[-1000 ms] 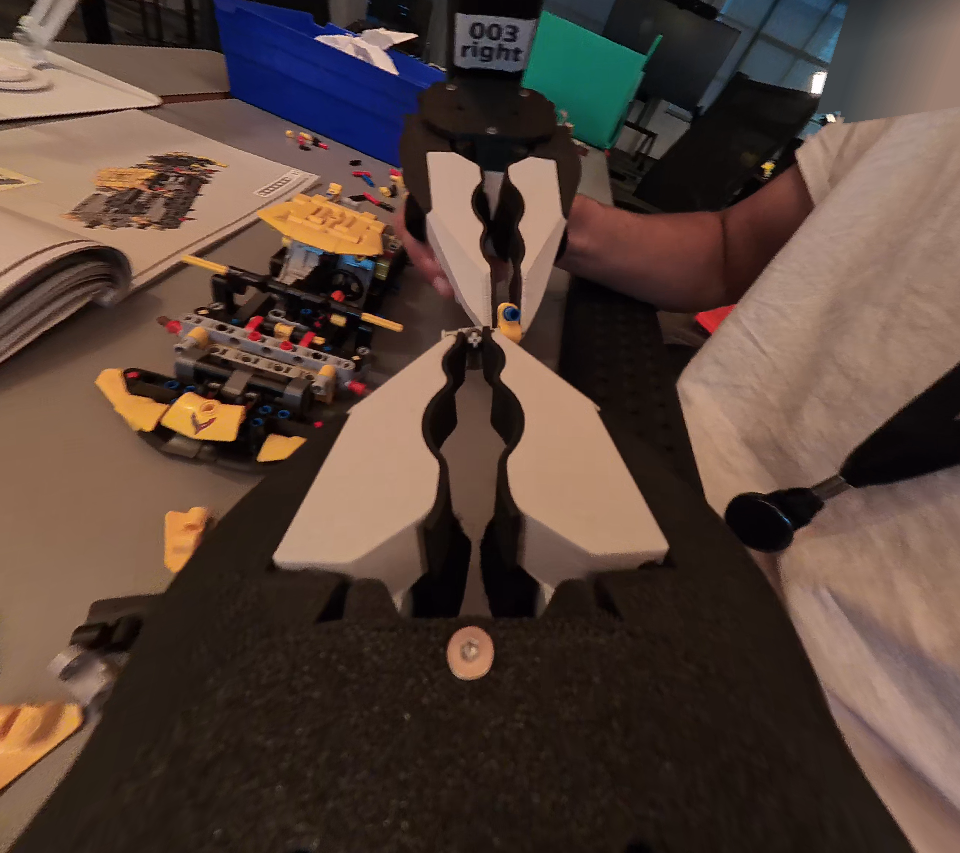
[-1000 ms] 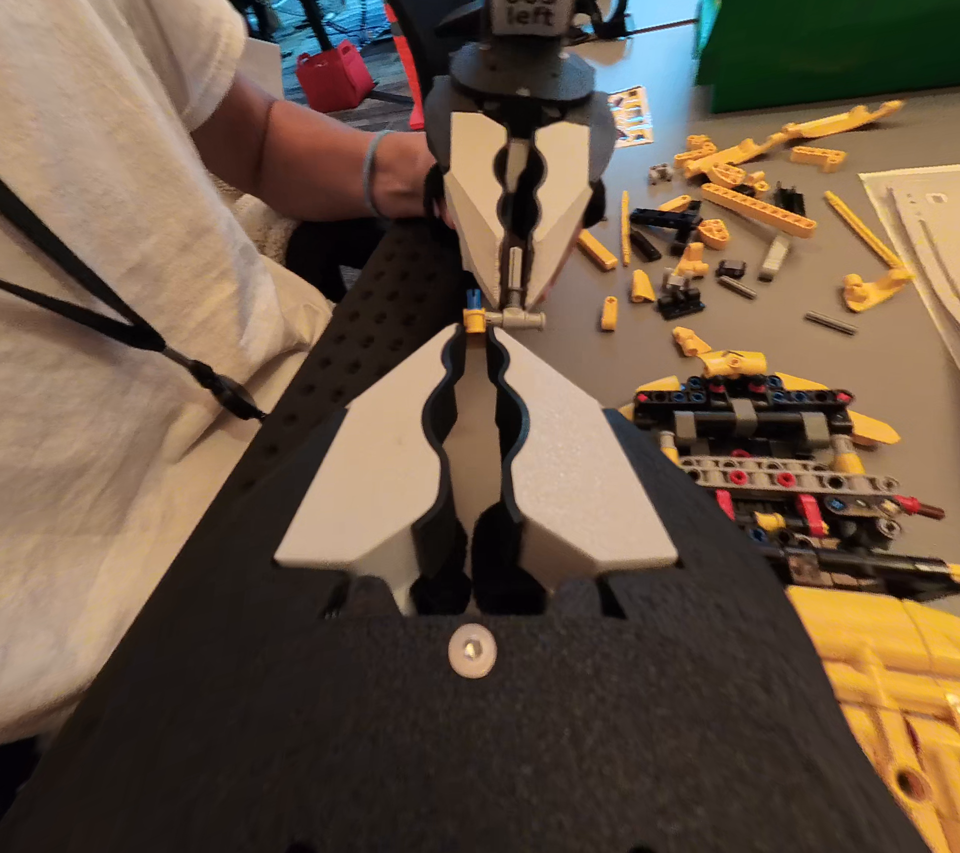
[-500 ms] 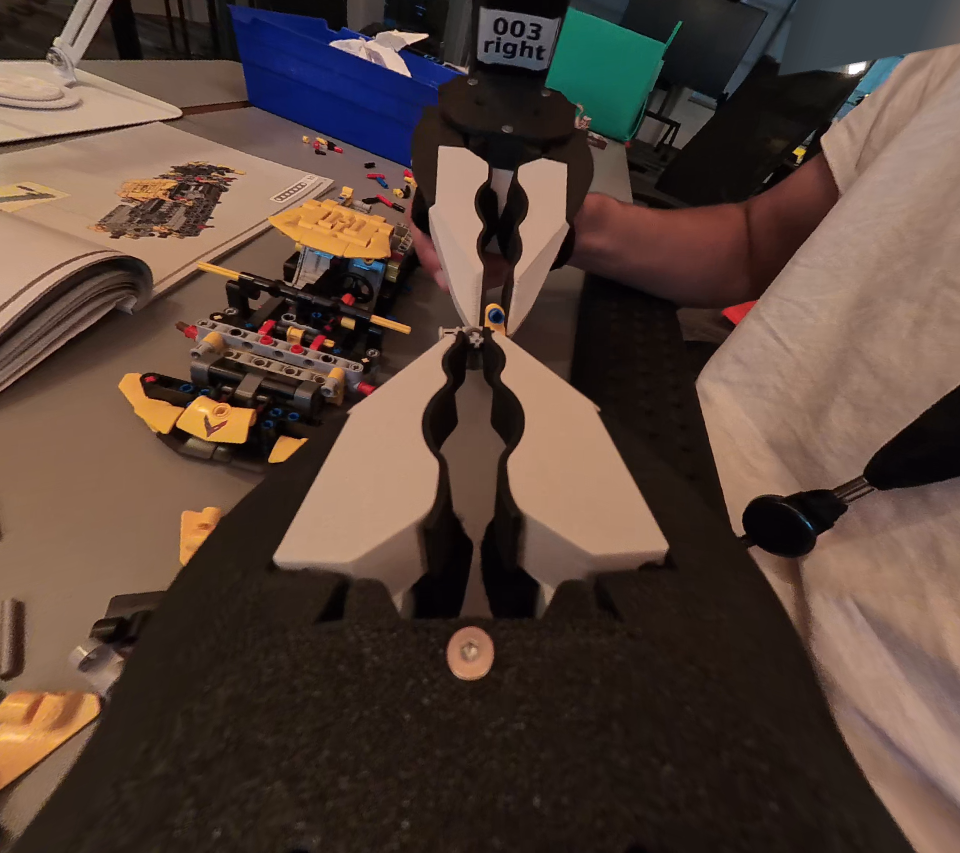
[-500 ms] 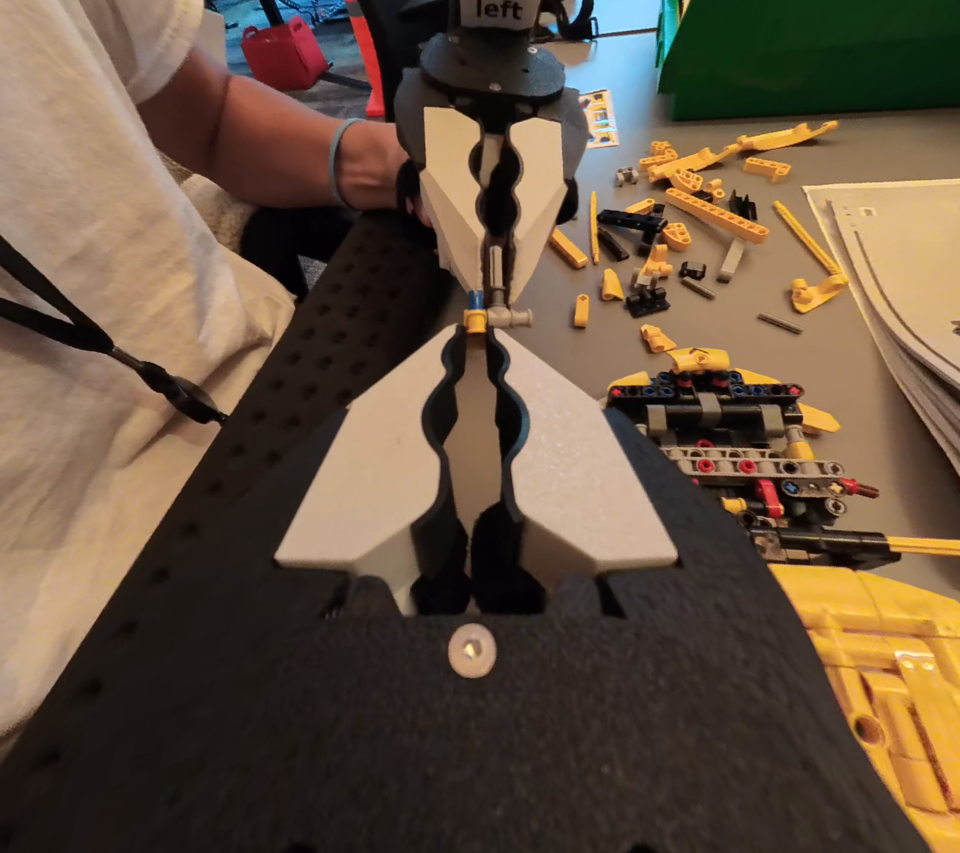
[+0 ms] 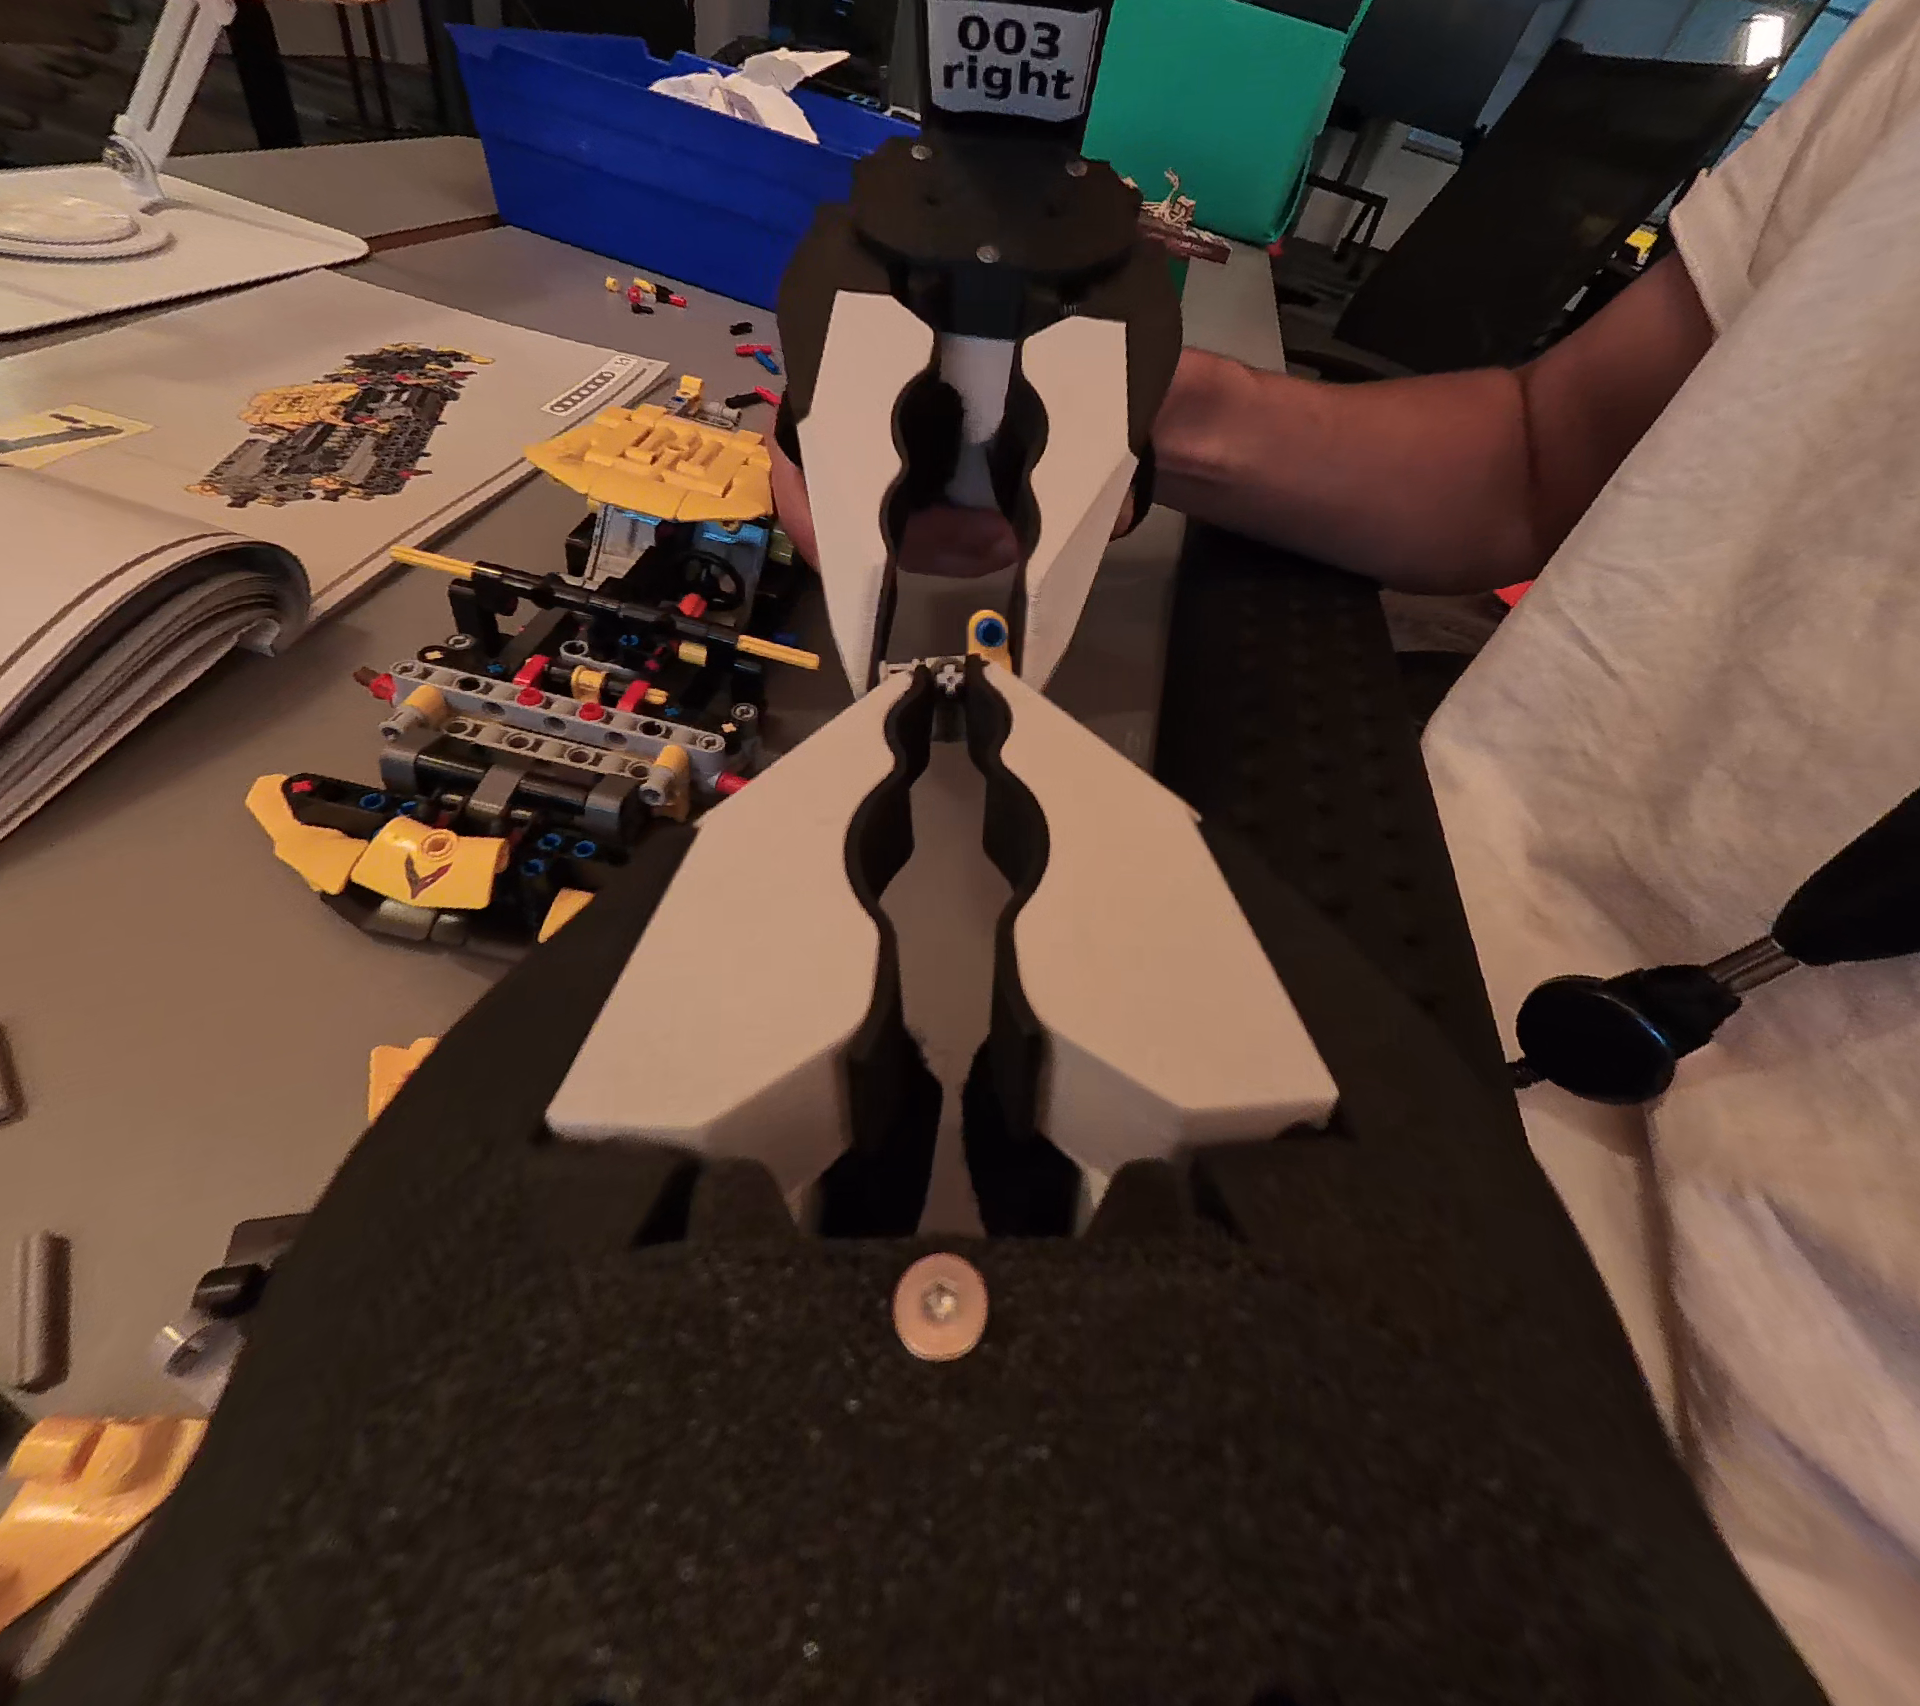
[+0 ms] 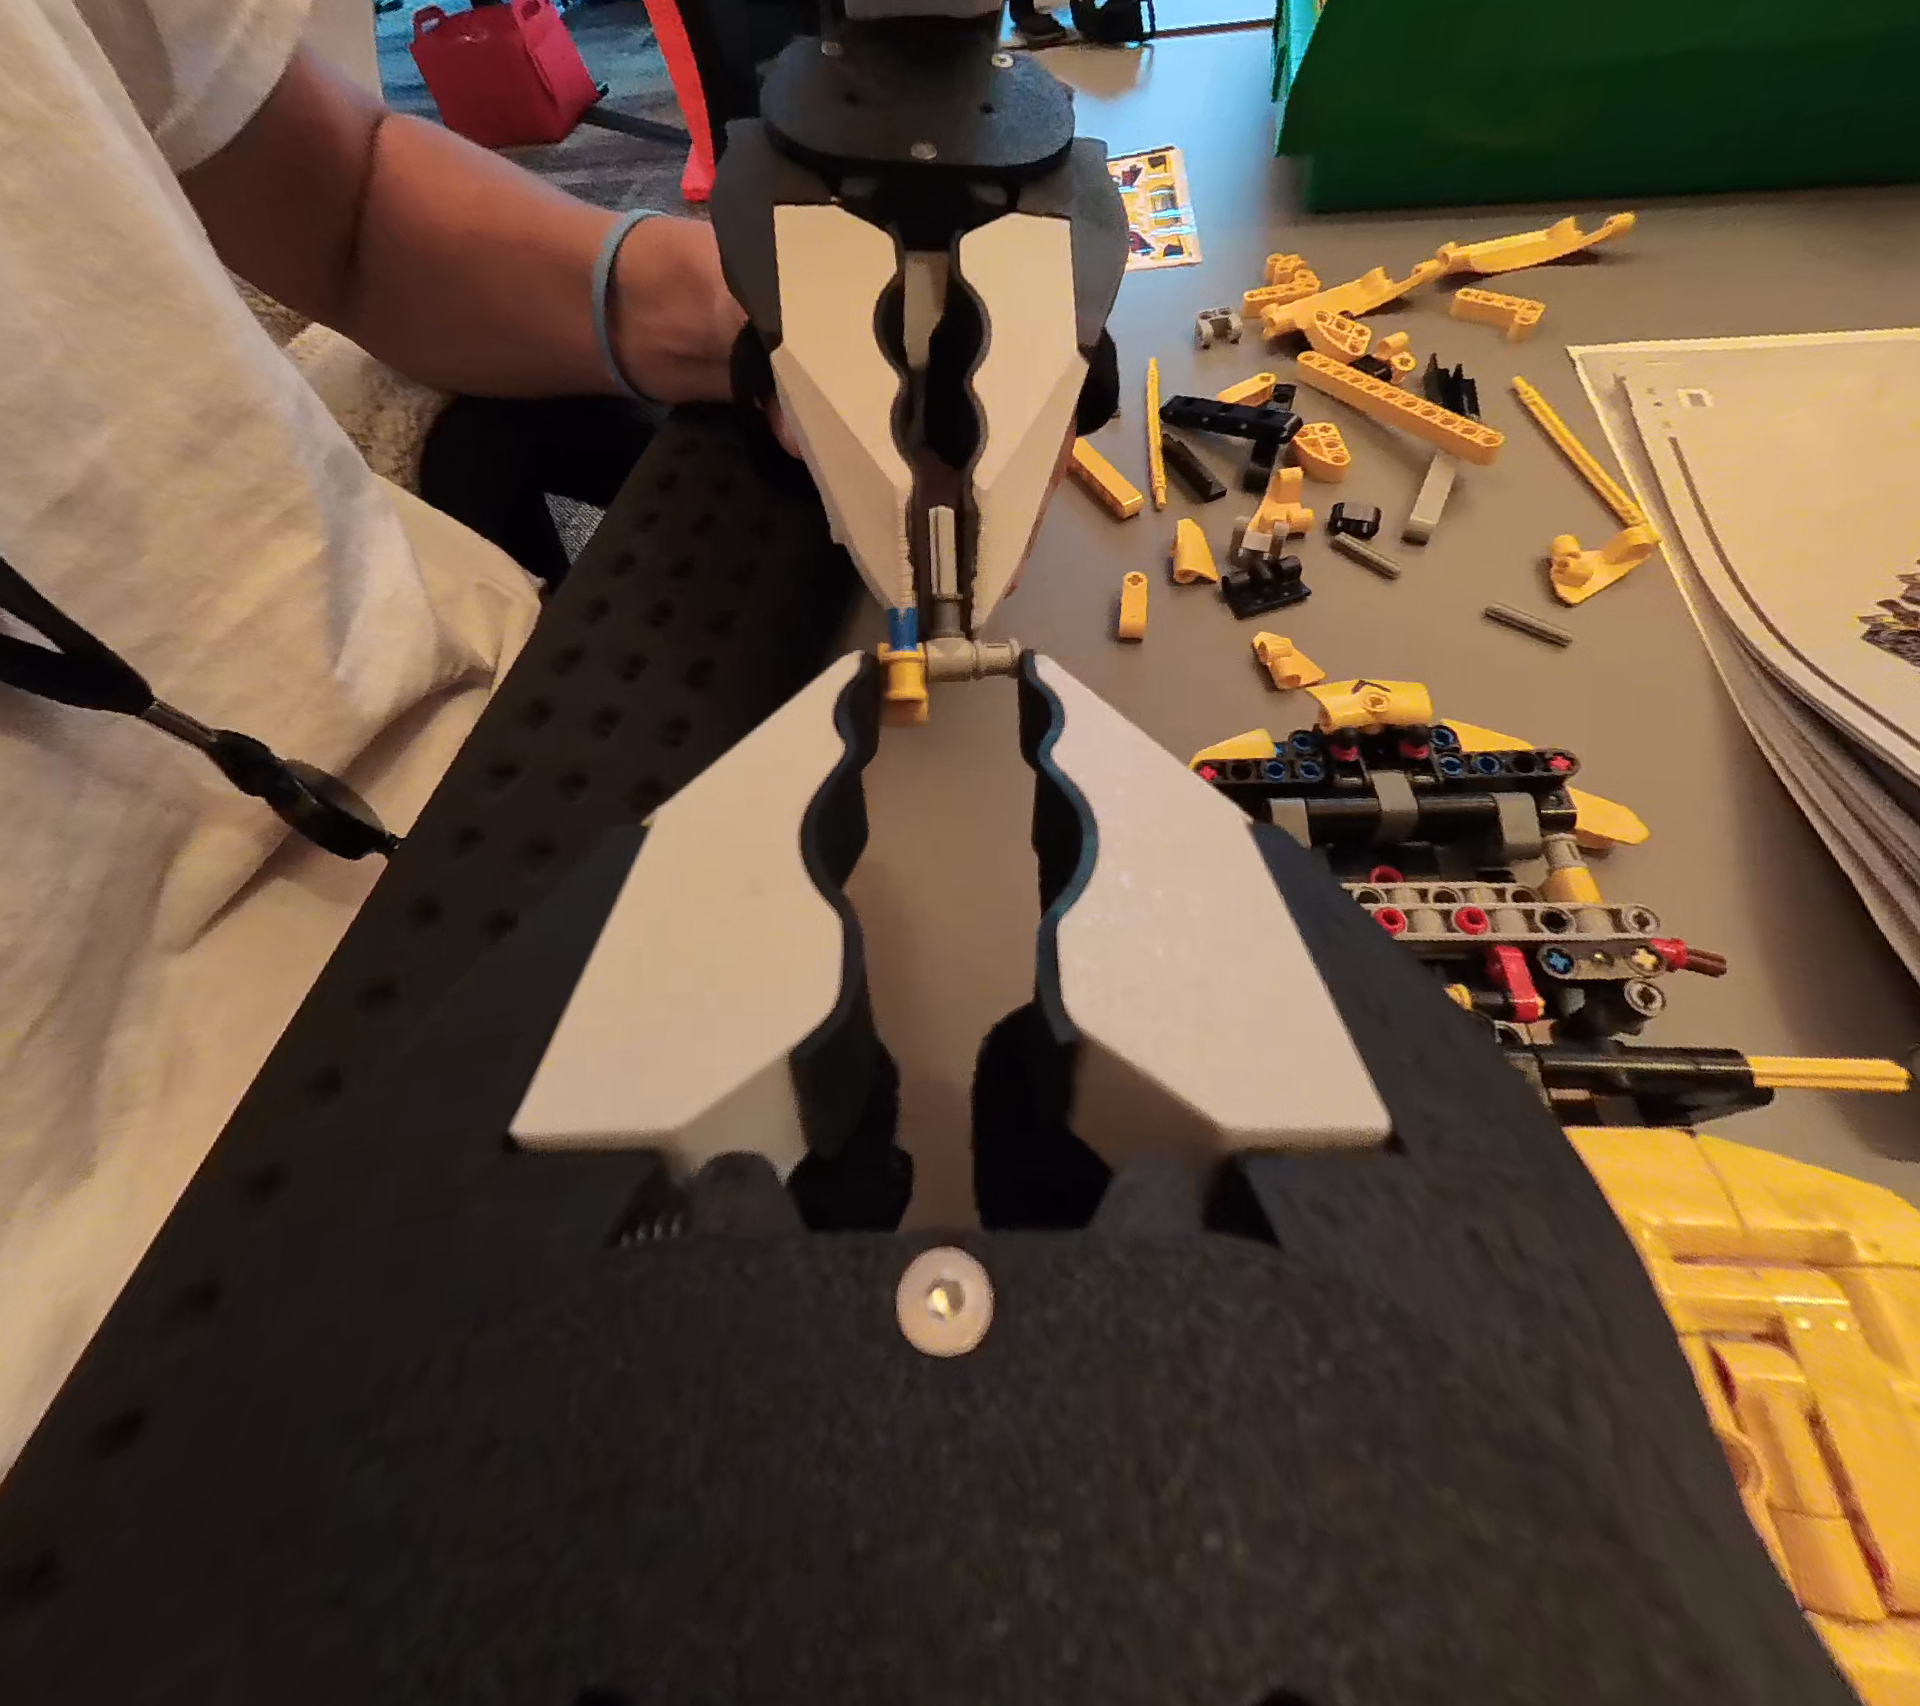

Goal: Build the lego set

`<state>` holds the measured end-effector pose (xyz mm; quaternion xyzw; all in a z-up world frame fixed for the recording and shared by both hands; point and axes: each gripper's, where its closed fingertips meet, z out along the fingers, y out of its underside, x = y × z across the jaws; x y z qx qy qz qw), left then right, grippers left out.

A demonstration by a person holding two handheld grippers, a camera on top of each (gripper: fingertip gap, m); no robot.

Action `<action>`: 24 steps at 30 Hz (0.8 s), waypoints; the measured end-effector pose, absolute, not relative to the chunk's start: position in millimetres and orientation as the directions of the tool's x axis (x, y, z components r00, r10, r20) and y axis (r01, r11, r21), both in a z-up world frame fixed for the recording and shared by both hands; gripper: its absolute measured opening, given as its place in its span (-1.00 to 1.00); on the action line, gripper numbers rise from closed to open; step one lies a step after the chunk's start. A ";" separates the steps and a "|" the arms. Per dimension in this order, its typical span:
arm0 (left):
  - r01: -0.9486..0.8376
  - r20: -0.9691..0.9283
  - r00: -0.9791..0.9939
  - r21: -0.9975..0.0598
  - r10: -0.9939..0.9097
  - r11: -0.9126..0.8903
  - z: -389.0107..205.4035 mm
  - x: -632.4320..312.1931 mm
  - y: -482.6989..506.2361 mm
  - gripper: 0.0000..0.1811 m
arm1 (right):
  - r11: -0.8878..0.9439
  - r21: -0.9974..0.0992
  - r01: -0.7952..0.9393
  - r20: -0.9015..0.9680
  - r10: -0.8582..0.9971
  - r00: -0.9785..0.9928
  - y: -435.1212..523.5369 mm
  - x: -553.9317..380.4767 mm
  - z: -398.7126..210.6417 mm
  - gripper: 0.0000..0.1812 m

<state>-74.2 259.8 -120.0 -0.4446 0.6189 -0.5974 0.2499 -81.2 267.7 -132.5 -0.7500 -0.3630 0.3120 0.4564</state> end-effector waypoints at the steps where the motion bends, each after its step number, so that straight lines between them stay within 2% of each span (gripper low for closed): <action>1: -0.252 0.223 -0.483 -0.962 -0.847 -0.110 -119.8 -74.5 259.2 -0.93 | -0.318 -0.912 0.258 -0.138 0.832 0.537 267.1 -81.7 -132.6 -0.72; 12: -0.241 0.201 -0.512 -0.967 -0.835 -0.085 -119.4 -76.8 250.9 -0.93 | -0.326 -0.906 0.270 -0.166 0.861 0.482 258.3 -83.7 -133.4 -0.75; 17: -0.269 0.174 -0.482 -0.962 -0.858 -0.045 -127.1 -73.6 253.7 -0.92 | -0.357 -0.883 0.305 -0.176 0.854 0.491 259.9 -79.0 -141.6 -0.74; 24: -0.280 0.206 -0.472 -0.957 -0.857 -0.075 -127.1 -73.3 258.1 -0.95 | -0.373 -0.857 0.355 -0.150 0.840 0.521 258.1 -69.0 -149.1 -0.74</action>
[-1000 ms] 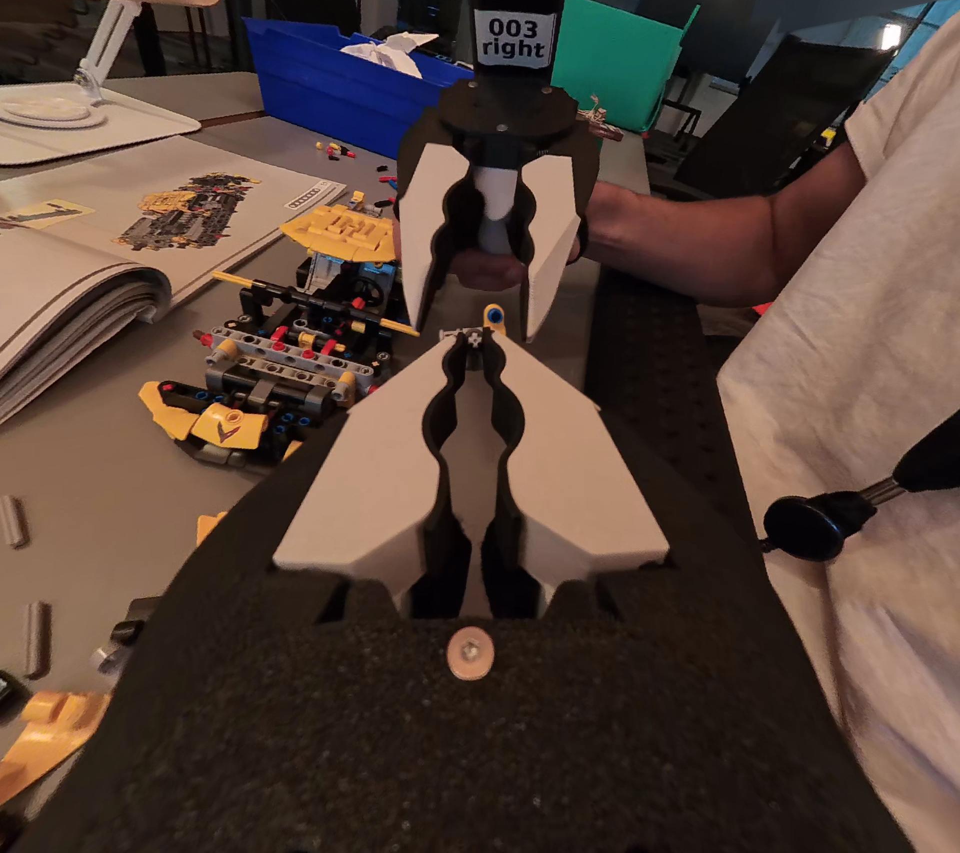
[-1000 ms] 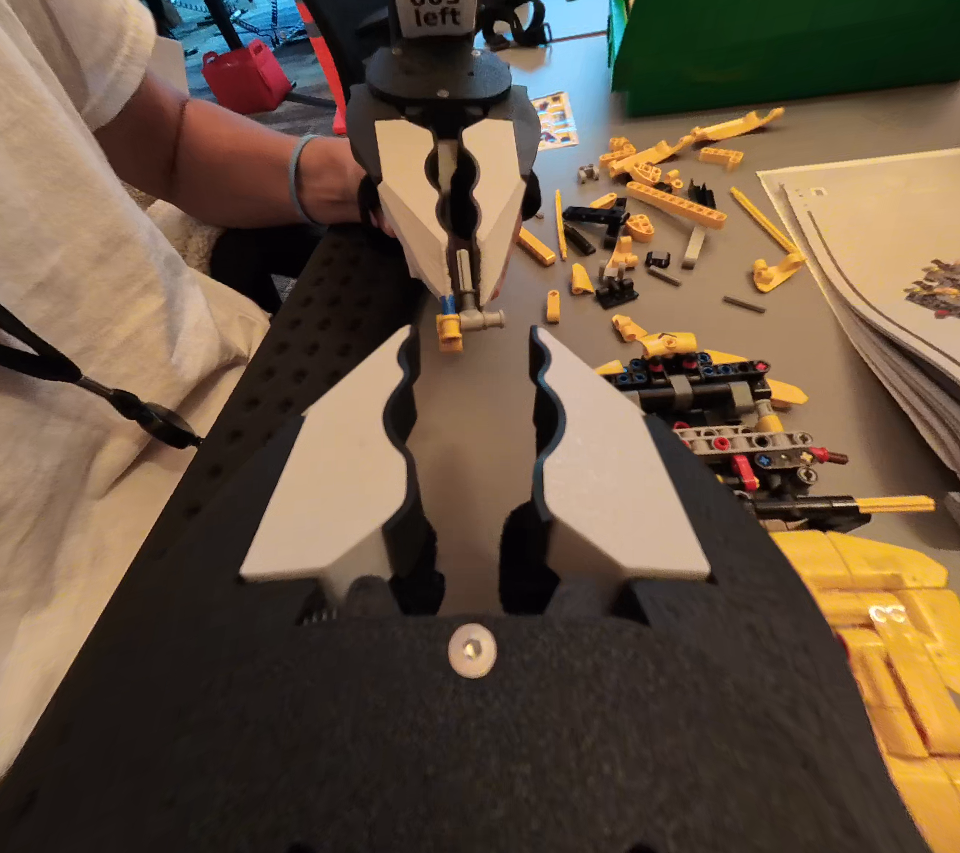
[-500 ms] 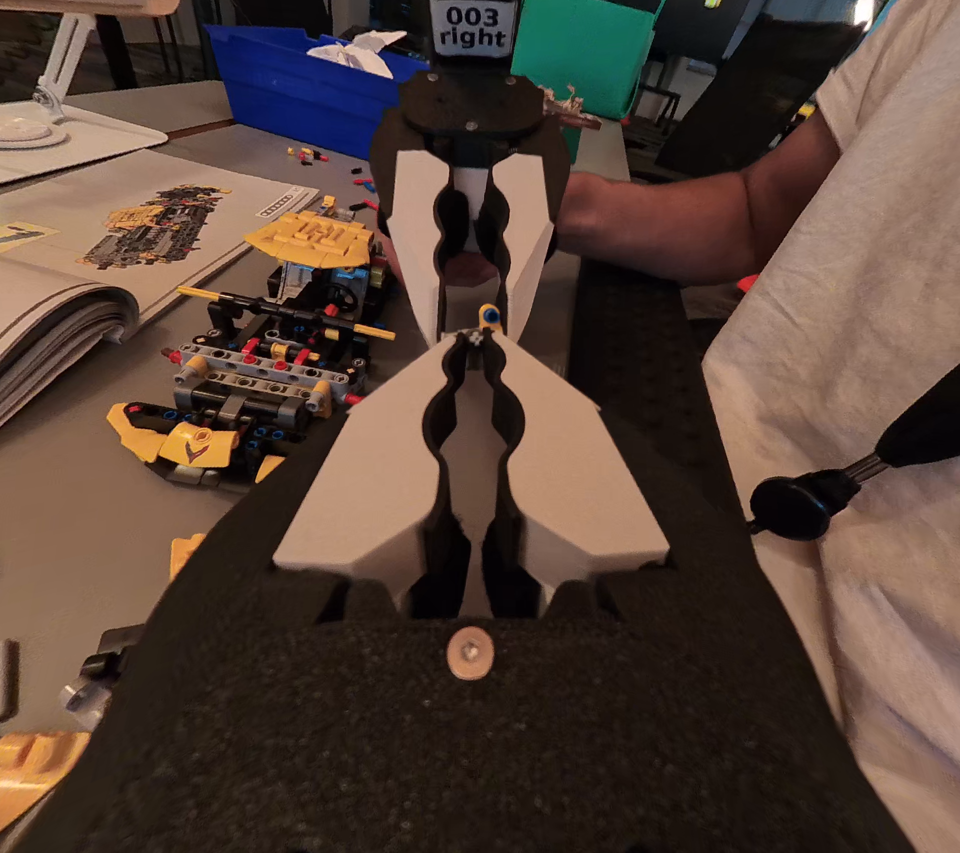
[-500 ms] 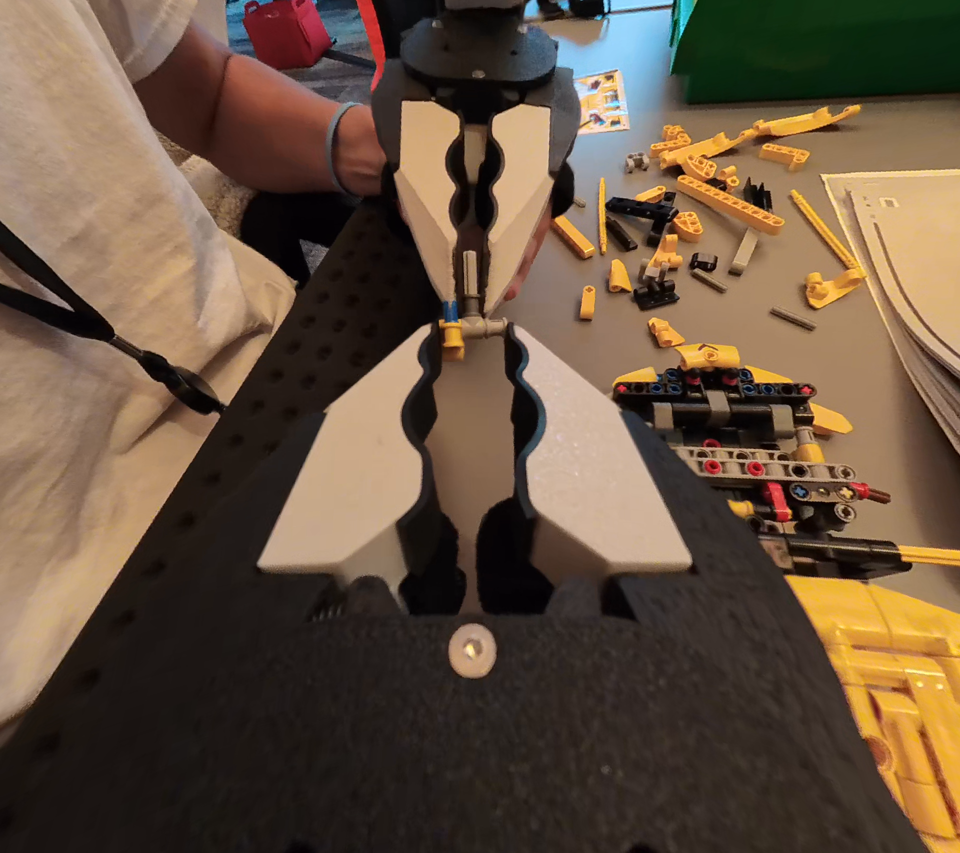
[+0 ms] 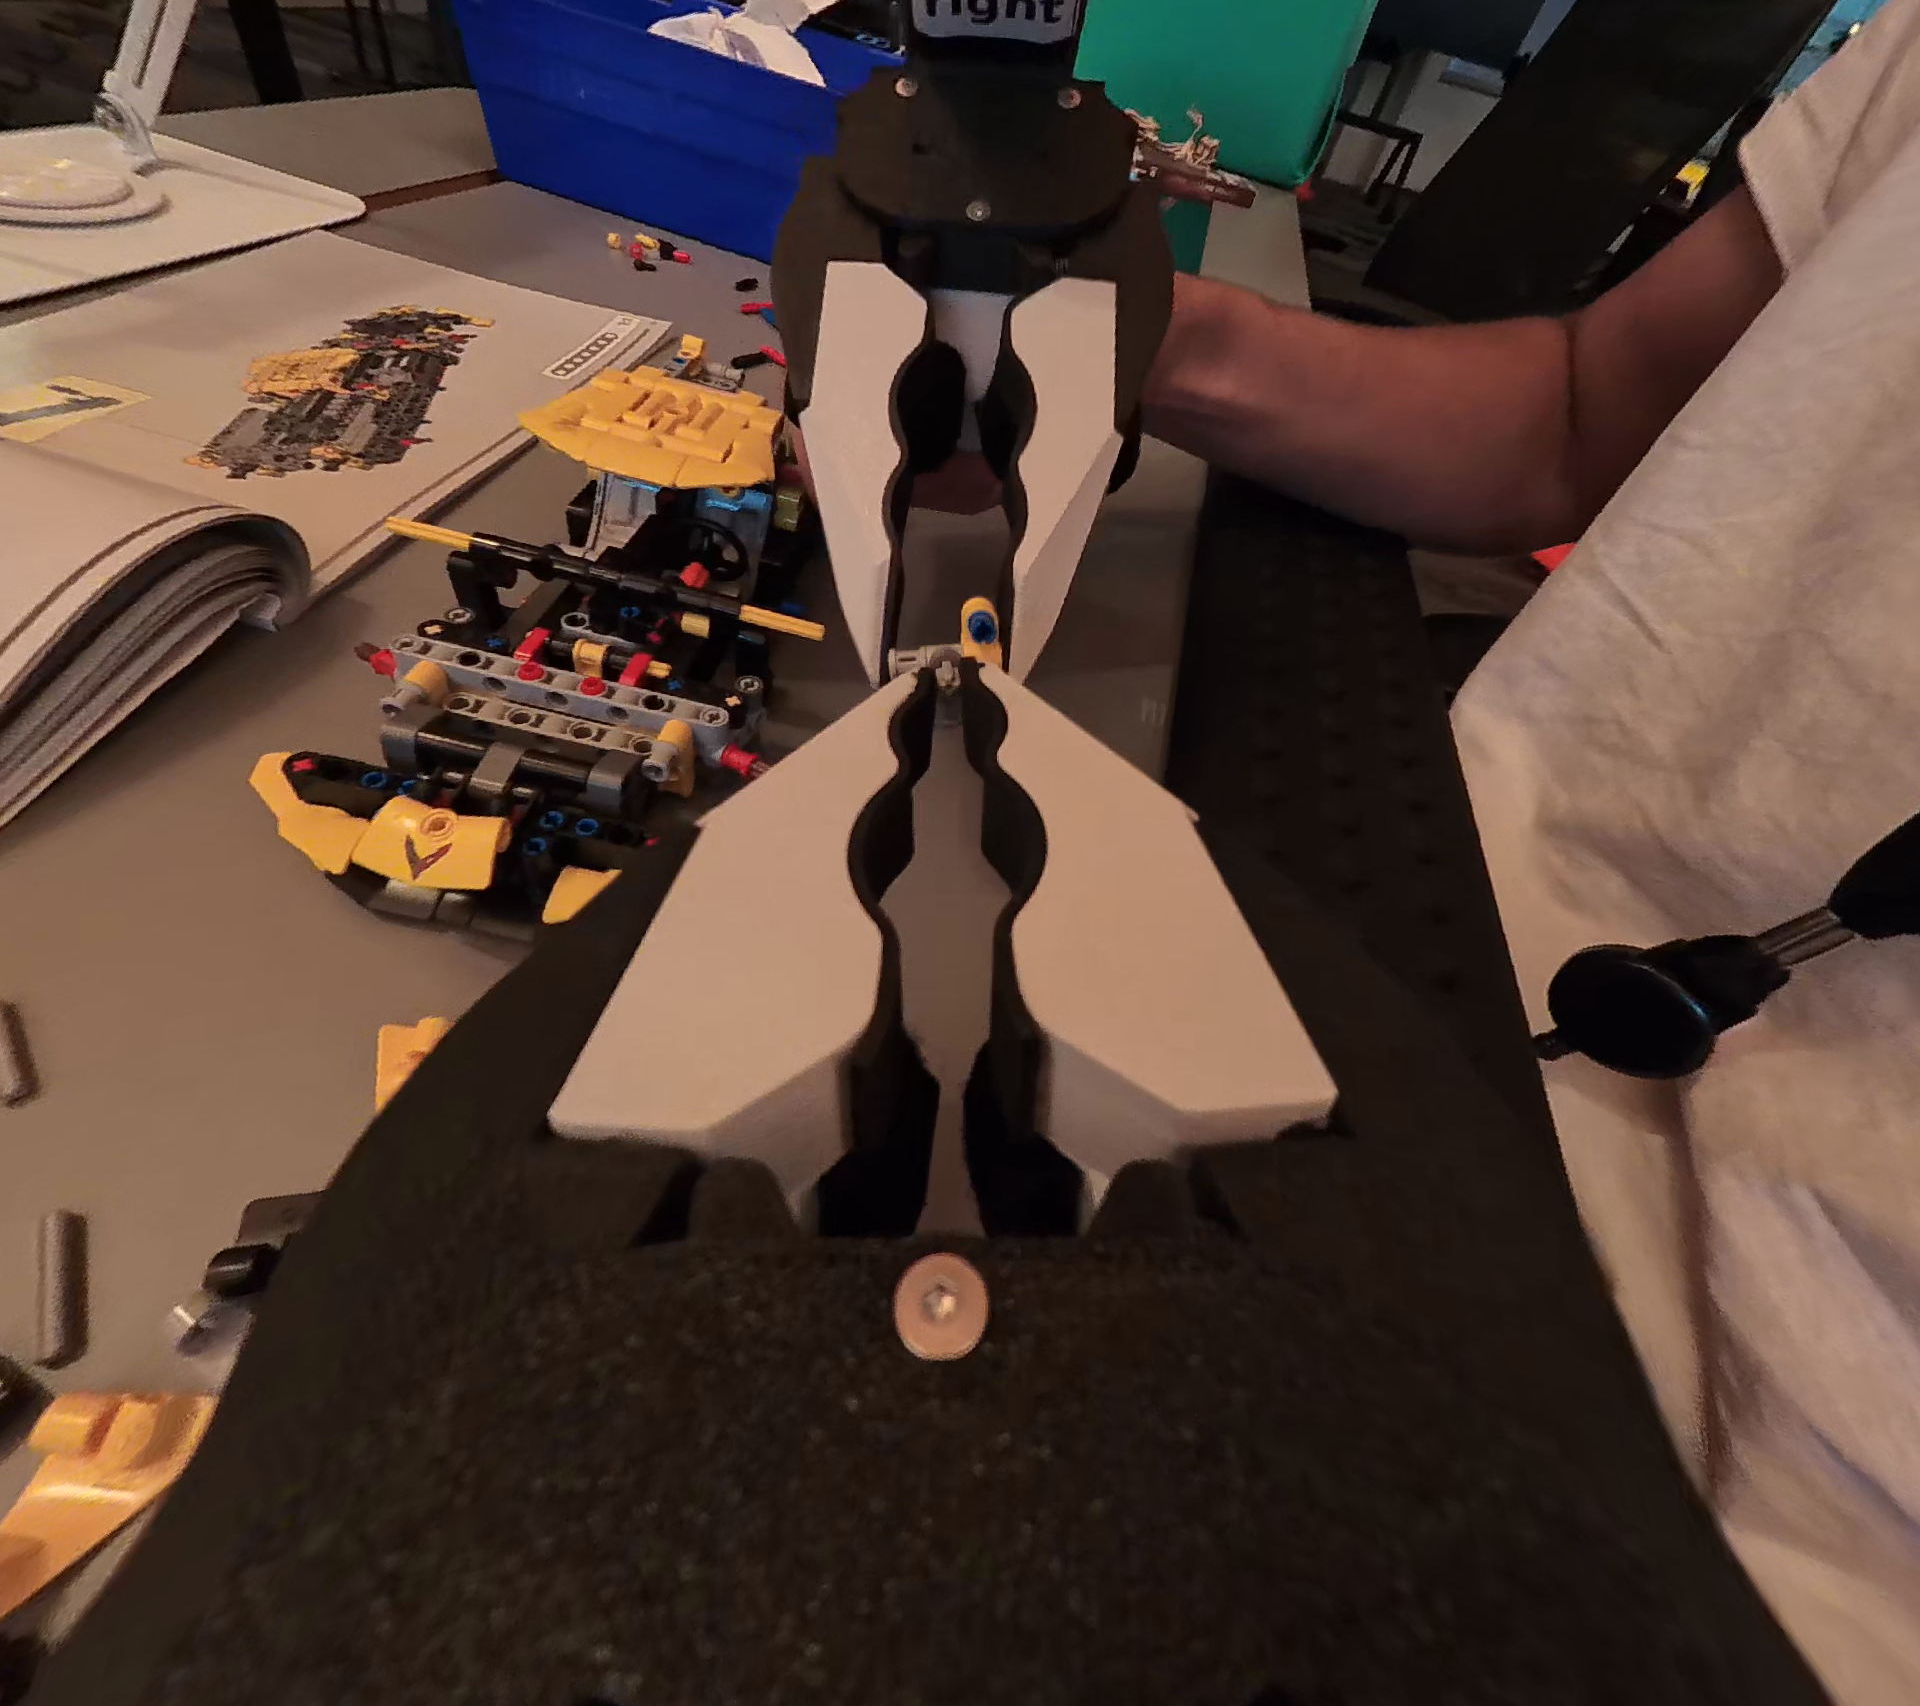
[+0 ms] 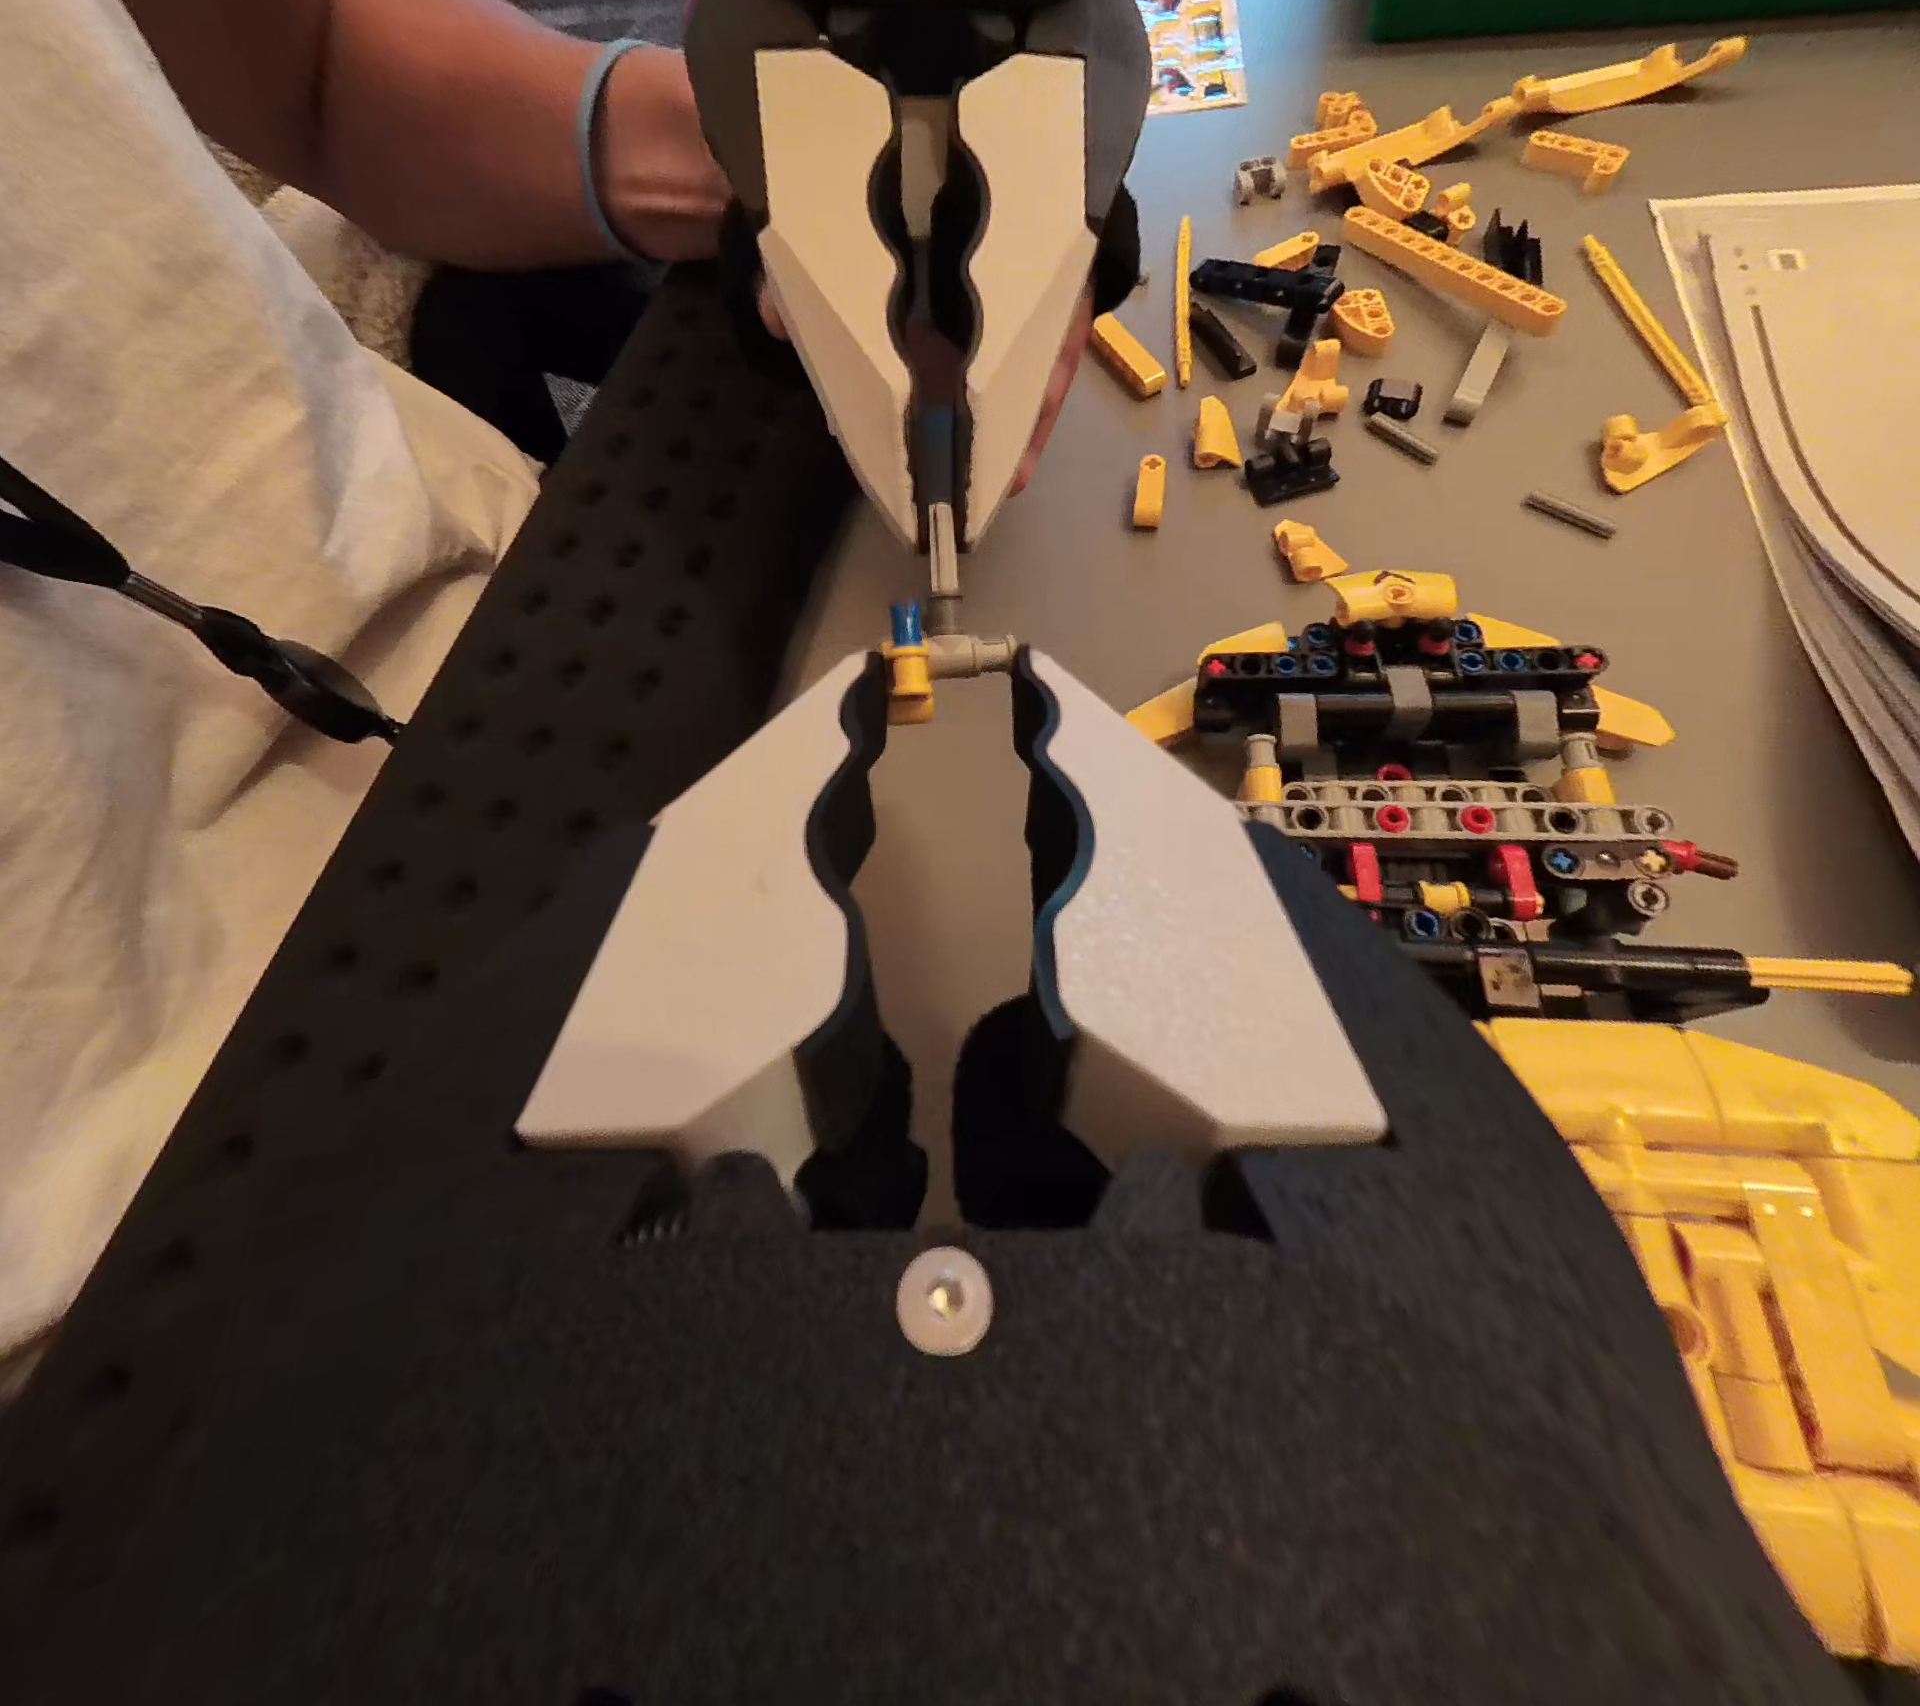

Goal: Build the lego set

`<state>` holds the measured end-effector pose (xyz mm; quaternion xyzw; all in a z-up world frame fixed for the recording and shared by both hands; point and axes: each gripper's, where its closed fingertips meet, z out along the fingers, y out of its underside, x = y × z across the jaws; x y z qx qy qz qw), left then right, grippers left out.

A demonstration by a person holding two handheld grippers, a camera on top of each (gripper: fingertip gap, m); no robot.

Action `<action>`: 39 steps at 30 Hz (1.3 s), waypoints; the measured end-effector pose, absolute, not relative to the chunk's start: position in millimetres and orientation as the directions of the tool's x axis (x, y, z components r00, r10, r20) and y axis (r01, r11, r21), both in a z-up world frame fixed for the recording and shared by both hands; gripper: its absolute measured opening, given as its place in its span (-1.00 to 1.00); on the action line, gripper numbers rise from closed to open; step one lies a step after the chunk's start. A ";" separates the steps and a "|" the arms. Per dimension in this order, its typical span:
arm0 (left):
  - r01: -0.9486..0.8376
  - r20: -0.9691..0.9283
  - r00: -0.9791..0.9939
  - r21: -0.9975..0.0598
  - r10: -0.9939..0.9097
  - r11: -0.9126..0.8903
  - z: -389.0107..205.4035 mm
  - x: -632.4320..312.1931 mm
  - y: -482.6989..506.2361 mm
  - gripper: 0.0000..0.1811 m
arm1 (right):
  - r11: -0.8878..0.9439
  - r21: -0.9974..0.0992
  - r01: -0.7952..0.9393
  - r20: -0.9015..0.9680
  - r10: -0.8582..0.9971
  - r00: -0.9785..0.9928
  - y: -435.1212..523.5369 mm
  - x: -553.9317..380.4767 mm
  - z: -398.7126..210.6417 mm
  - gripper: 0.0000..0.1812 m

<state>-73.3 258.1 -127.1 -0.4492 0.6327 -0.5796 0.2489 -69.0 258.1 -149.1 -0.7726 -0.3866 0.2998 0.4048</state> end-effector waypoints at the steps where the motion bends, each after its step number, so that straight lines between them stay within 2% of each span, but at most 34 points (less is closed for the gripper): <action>1: -0.273 0.194 -0.474 -0.960 -0.859 -0.066 -127.0 -73.0 257.4 -0.95 | -0.376 -0.858 0.351 -0.155 0.840 0.520 257.4 -68.9 -148.5 -0.74; 8: -0.269 0.160 -0.468 -0.963 -0.869 -0.032 -129.2 -70.4 255.6 -0.98 | -0.375 -0.855 0.358 -0.145 0.835 0.530 257.2 -66.7 -147.5 -0.74; 12: -0.244 0.203 -0.473 -0.965 -0.857 -0.094 -120.0 -70.9 258.9 -1.00 | -0.386 -0.870 0.306 -0.170 0.818 0.550 260.6 -68.3 -140.0 -0.74; 15: -0.254 0.230 -0.475 -0.960 -0.850 -0.118 -119.8 -70.9 259.0 -1.00 | -0.389 -0.851 0.352 -0.144 0.819 0.555 259.6 -66.8 -143.4 -0.74; 22: -0.288 0.243 -0.475 -0.951 -0.846 -0.111 -125.9 -68.9 257.1 -0.88 | -0.425 -0.828 0.366 -0.182 0.821 0.542 255.6 -66.9 -152.5 -0.74; 25: -0.292 0.233 -0.480 -0.952 -0.846 -0.097 -127.5 -69.4 255.1 -0.95 | -0.435 -0.816 0.380 -0.190 0.824 0.534 254.0 -69.0 -156.6 -0.74; 39: -0.317 0.259 -0.483 -0.942 -0.837 -0.108 -131.2 -70.2 255.5 -0.95 | -0.450 -0.823 0.347 -0.224 0.818 0.530 252.5 -65.6 -152.9 -0.74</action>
